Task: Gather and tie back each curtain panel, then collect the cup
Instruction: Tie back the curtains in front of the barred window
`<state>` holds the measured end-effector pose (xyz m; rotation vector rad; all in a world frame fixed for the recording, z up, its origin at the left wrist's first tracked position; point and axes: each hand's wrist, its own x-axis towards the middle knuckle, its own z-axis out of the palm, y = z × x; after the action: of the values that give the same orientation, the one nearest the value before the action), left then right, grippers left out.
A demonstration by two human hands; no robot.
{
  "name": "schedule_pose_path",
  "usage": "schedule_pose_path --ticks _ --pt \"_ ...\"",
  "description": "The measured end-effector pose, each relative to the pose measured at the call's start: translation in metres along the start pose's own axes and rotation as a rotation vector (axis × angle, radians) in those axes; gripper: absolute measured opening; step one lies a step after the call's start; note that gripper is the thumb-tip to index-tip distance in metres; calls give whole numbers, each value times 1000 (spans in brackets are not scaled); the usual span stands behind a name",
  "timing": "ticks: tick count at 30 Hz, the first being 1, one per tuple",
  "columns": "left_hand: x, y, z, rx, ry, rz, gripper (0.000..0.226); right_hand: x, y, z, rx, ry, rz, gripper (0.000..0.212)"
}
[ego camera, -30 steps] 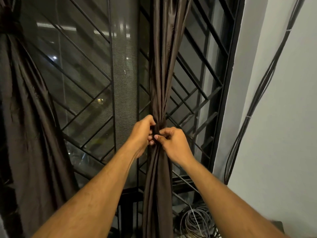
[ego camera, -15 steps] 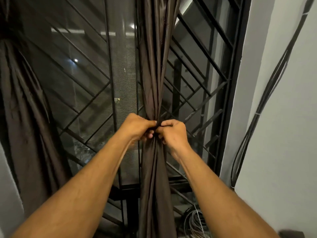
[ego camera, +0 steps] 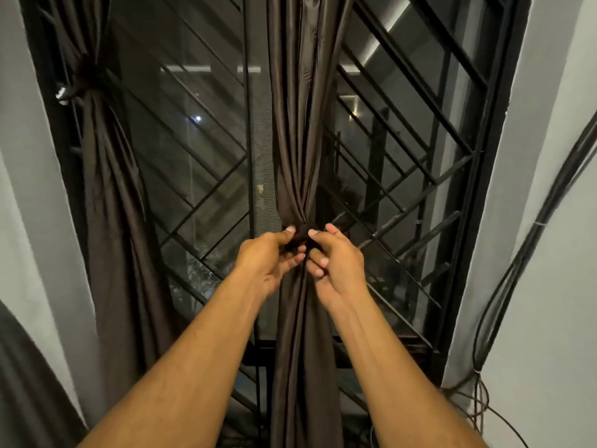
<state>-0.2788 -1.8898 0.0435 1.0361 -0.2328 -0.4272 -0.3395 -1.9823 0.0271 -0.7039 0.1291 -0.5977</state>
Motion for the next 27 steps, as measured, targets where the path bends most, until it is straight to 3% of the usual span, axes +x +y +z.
schedule_pose_path --ticks 3,4,7,9,16,21,24,27 --pt "-1 -1 1 -11 -1 17 12 -7 -2 2 -13 -173 66 6" --pt "-1 -1 1 11 -16 35 11 -7 -3 4 -118 -193 43 14" --pt "-3 -4 -3 32 -79 77 14 -1 -8 14 -406 -56 -55 39" --pt "-4 -6 -9 25 -107 85 11 0 -10 19 -546 35 -100 45" --pt "-8 1 -32 -10 -239 93 5 -14 -9 32 -769 104 -114 24" --pt "-17 5 -40 75 -346 106 16 -33 -9 44 -1003 132 -120 8" --pt "-18 7 -48 102 -433 118 13 -45 -12 51 -967 112 -96 8" --pt "-18 9 -56 31 -545 82 13 -57 -12 50 -812 94 -69 24"
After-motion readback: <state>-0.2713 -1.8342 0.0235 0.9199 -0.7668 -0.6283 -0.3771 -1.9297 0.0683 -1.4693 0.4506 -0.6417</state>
